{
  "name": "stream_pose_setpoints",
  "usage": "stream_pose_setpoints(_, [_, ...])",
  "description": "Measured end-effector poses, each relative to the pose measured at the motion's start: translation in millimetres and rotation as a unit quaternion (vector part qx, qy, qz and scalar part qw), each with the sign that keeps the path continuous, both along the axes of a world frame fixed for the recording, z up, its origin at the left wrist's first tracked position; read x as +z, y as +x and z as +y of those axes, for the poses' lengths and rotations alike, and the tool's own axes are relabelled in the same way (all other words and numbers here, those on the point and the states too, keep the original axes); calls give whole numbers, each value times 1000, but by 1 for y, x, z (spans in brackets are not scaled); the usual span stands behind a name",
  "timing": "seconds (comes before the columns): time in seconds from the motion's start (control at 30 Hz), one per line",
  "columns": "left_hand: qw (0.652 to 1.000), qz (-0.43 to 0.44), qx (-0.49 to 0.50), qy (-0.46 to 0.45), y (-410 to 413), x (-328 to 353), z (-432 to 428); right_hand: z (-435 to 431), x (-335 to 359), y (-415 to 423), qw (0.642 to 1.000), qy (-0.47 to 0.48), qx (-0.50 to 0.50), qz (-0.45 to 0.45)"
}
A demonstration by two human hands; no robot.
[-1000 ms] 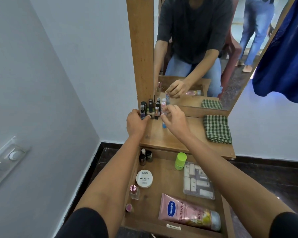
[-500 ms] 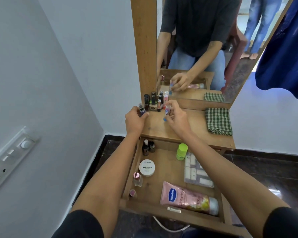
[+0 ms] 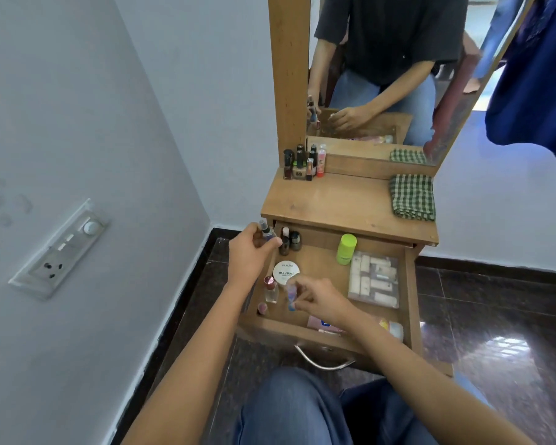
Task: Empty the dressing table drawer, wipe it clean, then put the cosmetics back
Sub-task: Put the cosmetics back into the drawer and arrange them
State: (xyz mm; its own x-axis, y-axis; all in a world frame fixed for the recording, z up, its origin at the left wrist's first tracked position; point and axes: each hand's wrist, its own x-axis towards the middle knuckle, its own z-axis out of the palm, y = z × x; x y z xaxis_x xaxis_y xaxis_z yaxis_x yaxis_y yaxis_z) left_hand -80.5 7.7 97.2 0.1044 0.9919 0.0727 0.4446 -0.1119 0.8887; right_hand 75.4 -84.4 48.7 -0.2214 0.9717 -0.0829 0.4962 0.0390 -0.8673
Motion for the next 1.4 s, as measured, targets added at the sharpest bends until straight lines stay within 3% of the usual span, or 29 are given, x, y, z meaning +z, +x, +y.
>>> stream_pose_setpoints(0.3, [999, 29, -26, -27, -27, -7, -37, 12, -18, -23, 992, -81, 53, -83])
stream_pose_setpoints(0.5, [999, 30, -19, -36, -32, -9, -37, 17, -19, -34, 988, -149, 18, -39])
stream_pose_setpoints(0.8, [998, 38, -29, -47, -31, -9, -36, 18, -20, -33, 985, -173, -8, 10])
stream_pose_setpoints(0.97, [996, 33, -66, -44, -29, -6, -35, 22, 3, -15, 981, -43, -160, 97])
stream_pose_setpoints(1.07, [995, 5, -89, -43, -24, -3, -36, 28, 13, -8, 980, -29, -122, 155])
stream_pose_setpoints(1.4, [991, -16, -119, -52, -17, -11, -34, 33, 4, -8, 995, -10, -94, 27])
